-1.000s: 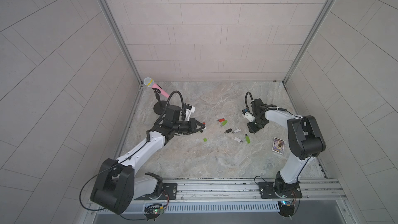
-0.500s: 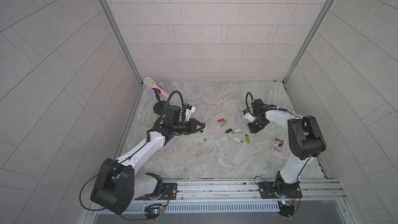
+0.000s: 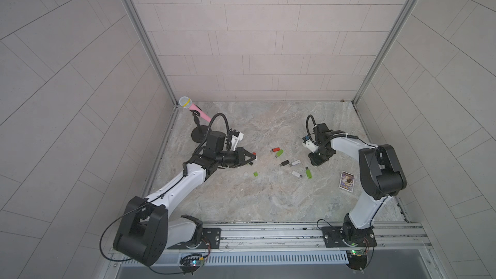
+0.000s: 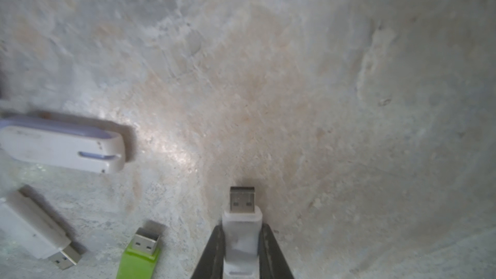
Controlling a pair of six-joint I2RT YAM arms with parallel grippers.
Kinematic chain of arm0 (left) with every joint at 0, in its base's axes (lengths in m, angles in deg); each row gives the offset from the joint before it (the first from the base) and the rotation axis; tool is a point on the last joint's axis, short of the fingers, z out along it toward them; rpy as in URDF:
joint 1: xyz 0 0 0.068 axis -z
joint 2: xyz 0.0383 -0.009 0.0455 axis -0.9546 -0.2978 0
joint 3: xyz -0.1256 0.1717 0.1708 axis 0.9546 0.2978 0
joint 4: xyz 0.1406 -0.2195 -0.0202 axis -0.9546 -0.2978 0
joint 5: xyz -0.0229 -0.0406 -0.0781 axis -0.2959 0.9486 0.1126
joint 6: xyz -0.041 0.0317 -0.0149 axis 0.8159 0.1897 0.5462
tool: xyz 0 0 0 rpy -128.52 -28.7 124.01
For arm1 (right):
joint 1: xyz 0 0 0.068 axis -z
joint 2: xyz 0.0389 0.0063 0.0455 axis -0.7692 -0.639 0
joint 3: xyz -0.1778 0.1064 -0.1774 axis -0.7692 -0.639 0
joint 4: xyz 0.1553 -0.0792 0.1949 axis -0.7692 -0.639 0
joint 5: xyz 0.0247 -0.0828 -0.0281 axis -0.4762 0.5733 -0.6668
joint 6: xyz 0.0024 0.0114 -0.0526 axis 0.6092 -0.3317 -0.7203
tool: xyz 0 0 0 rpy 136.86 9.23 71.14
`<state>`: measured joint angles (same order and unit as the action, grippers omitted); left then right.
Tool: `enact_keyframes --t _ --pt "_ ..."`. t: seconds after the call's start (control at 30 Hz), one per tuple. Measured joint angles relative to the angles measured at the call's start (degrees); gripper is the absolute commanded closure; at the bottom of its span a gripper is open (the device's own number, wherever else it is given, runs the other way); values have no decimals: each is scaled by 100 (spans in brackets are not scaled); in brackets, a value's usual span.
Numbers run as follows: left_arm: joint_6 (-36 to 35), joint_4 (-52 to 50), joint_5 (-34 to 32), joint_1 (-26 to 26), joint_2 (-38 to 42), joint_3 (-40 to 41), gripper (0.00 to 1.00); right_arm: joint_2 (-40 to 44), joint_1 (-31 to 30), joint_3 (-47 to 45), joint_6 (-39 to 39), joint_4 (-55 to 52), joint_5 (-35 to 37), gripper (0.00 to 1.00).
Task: Close the usb drive cover
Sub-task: Pick up the USB drive from the center of the board, then close the cover of the USB drive.
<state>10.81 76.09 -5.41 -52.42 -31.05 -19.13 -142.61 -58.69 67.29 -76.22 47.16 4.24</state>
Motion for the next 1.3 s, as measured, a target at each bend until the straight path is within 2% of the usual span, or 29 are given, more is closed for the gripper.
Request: enact_keyframes --t 0.1,0.33,0.47,0.67,0.8,1.3 --pt "4 2 7 2 0 0 95 518 -96 -151 -28 35 -184 83" --pt "111 136 105 2 -103 -9 95 2444 -651 -870 -118 728 -994 81" --pt "131 192 203 55 -236 -87 95 3344 -1331 -1709 -205 1388 -1447 80" --pt "131 295 321 382 -433 -271 95 4295 -2291 -2680 -302 2229 -1458 79" --pt "118 310 407 555 -542 -402 95 4341 -2579 -2728 -328 2490 -1294 79" --pt "44 323 400 796 -682 -479 95 3694 -3036 -2210 -343 2920 -992 79"
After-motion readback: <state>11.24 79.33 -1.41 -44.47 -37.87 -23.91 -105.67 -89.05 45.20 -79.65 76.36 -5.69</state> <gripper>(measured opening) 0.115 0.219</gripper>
